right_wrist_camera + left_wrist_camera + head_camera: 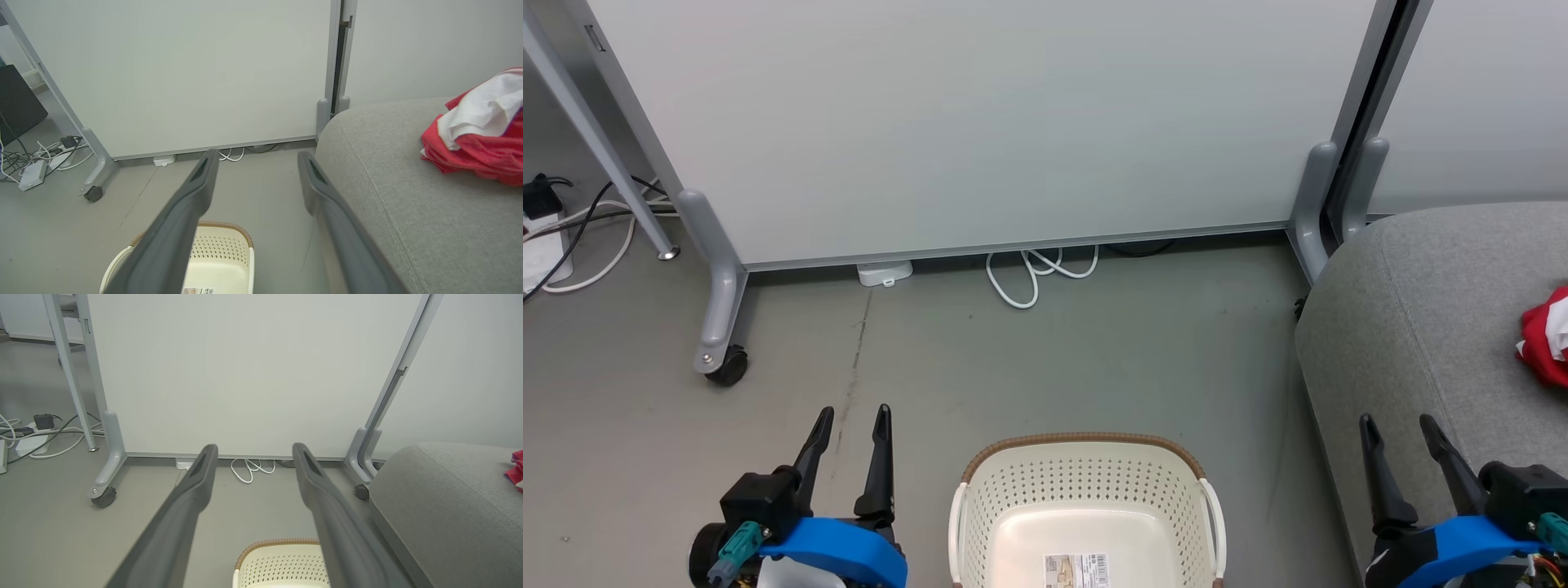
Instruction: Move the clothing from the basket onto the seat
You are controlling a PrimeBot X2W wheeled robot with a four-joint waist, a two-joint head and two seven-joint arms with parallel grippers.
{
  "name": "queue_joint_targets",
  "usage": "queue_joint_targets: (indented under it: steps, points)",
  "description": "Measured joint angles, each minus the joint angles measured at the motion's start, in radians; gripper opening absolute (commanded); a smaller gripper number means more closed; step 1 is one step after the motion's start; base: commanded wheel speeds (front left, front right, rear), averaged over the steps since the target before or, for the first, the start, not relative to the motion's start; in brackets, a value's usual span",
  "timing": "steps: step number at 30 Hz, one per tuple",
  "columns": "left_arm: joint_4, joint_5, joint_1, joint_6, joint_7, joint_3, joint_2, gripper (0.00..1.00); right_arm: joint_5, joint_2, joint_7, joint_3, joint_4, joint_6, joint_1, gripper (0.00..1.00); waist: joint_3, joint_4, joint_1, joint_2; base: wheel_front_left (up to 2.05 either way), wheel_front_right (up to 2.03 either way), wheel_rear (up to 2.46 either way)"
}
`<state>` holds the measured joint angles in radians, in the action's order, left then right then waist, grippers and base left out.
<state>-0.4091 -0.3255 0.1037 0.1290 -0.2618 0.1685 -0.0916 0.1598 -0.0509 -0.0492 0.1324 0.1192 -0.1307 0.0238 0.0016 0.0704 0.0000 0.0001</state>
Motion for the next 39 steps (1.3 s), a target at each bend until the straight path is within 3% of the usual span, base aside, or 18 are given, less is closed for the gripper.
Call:
queue_joint_targets:
  steps: [4,5,15,39]
  points:
    - [-0.005,0.000,0.000,0.000,0.000,0.005,0.001,1.00,0.001,0.000,0.000,-0.007,0.007,0.000,0.000,1.00,-0.001,0.000,0.0000,0.0000,0.00,0.00,0.00]
    - [-0.012,0.000,-0.003,0.000,0.001,0.005,0.002,0.00,0.001,0.001,0.001,-0.007,0.015,0.000,0.001,0.00,-0.001,0.000,0.0000,0.0000,0.00,0.00,0.00]
    - [-0.090,-0.012,-0.087,0.000,0.007,0.006,0.005,0.00,0.010,0.015,0.006,-0.007,0.109,0.000,0.012,0.00,-0.002,-0.001,0.0000,0.0000,0.00,0.00,0.00]
    - [-0.020,-0.388,-0.078,0.000,0.119,-0.074,0.018,0.00,0.436,0.015,0.050,-0.010,0.117,0.000,-0.007,0.00,-0.001,-0.014,0.0001,0.0000,0.00,0.00,0.00]
